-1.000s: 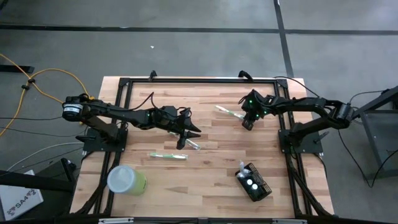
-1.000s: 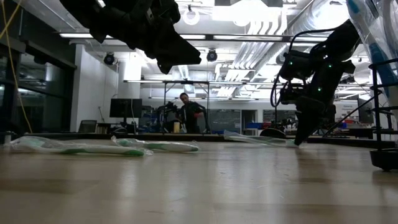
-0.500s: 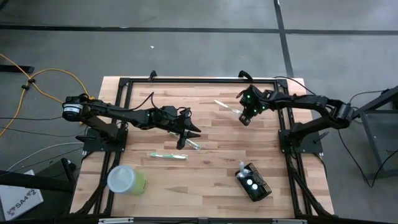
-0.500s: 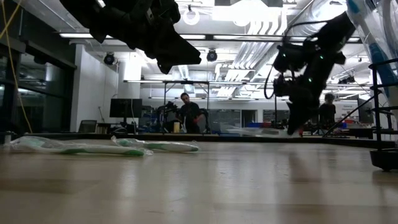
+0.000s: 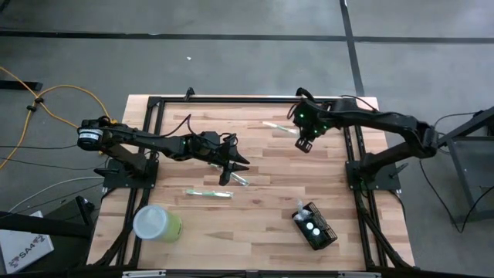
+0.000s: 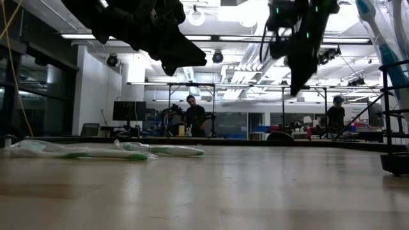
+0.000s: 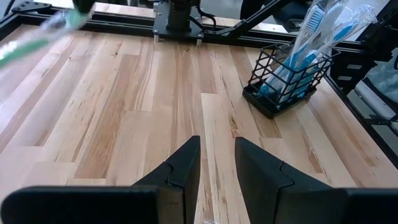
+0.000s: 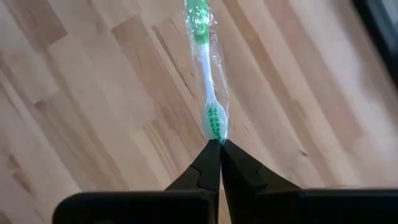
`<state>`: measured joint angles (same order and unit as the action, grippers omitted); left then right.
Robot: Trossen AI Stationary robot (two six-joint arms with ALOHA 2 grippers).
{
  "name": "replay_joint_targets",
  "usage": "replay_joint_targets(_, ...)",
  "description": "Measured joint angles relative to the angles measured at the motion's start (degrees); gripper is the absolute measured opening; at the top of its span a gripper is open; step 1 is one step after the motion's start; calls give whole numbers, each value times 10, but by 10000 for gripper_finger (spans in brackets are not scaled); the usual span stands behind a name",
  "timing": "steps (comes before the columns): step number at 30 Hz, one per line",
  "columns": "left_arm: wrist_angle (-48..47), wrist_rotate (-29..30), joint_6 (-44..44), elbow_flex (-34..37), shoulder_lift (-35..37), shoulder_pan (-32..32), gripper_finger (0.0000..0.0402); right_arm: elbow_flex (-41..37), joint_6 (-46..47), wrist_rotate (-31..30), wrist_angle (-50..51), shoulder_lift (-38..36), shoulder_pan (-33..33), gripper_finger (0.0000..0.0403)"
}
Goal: Pick & Place toothbrushing station
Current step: Put the top green toothbrush into the bottom section of the black wire organizer
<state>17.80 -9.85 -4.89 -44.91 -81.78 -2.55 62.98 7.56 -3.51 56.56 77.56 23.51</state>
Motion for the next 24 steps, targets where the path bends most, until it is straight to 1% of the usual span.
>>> replay_joint_targets(5, 0, 0, -7, 0, 0, 0, 97, 81, 34, -52, 102, 0, -60, 3)
replay_joint_targets(11, 0, 0, -20, 0, 0, 2, 97, 145, 90, -111, 207, 0, -141, 3)
replay_joint_targets(19, 0, 0, -26, 0, 0, 12, 97, 193, 161, -183, 327, 0, -262, 3)
replay_joint_targets(24, 6, 0, -36, 0, 0, 18, 97, 204, 193, -200, 334, 0, -337, 3)
